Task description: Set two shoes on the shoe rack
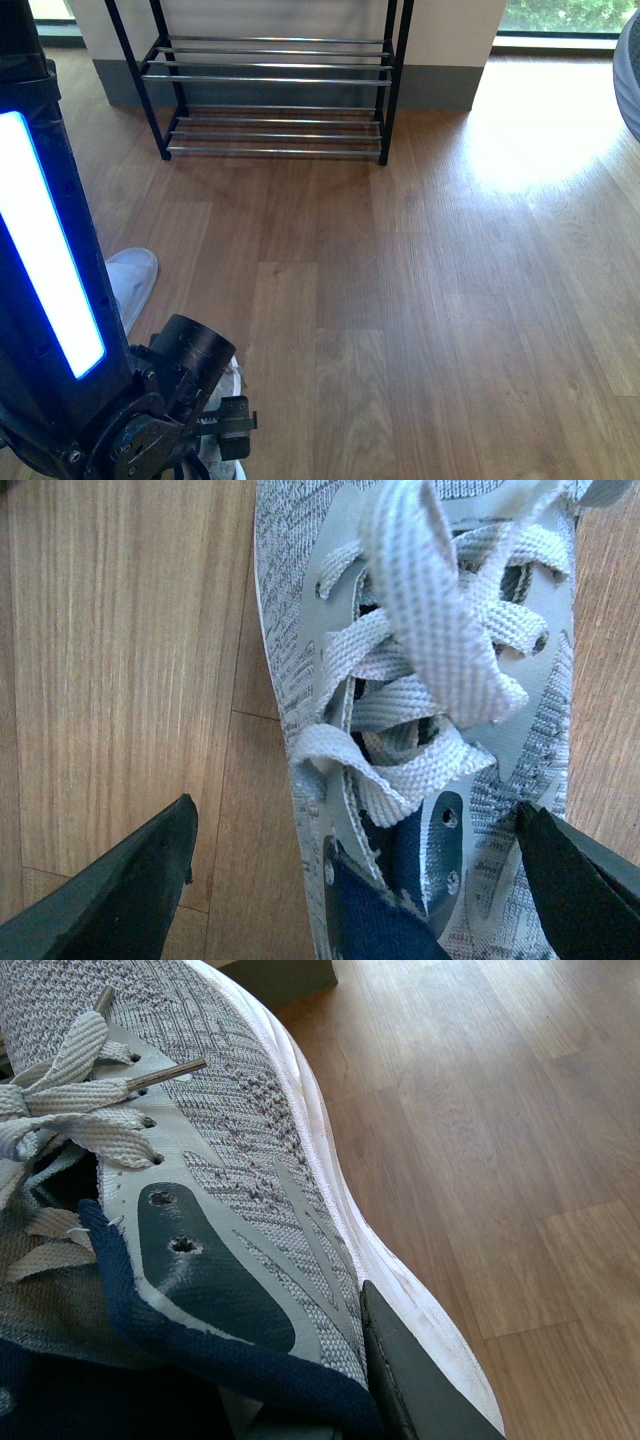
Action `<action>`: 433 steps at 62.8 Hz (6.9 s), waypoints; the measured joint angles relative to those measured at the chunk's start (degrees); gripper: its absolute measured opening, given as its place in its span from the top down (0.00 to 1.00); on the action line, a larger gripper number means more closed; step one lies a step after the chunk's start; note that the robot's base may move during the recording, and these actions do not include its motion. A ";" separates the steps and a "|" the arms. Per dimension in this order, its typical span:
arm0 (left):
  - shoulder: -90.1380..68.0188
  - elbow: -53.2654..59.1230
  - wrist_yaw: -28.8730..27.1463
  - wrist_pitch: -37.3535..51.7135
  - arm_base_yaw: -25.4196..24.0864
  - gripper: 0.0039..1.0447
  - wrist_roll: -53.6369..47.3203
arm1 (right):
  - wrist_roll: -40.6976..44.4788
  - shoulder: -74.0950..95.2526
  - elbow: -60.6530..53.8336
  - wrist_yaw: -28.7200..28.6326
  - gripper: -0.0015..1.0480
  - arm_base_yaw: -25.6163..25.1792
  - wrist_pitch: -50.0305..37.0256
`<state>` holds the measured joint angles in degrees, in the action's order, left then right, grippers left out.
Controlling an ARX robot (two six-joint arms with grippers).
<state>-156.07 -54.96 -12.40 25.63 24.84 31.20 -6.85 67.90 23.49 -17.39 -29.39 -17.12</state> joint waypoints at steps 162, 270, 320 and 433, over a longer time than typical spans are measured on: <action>-1.11 -0.31 -0.57 -1.11 -0.11 0.98 1.01 | 0.00 0.00 0.00 0.00 0.99 0.00 0.00; -5.55 4.61 -12.48 32.54 0.90 0.98 -5.07 | 0.00 0.00 0.00 0.02 0.99 0.00 0.00; 7.21 10.36 -10.21 21.38 6.16 0.98 -2.82 | 0.00 0.00 0.00 0.00 0.99 0.00 0.00; 74.31 46.71 -27.52 15.56 8.87 0.98 -5.46 | 0.00 0.00 0.00 0.00 0.99 0.00 0.00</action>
<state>-81.76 -8.25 -39.92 41.19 33.71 25.74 -6.85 67.90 23.49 -17.39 -29.39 -17.12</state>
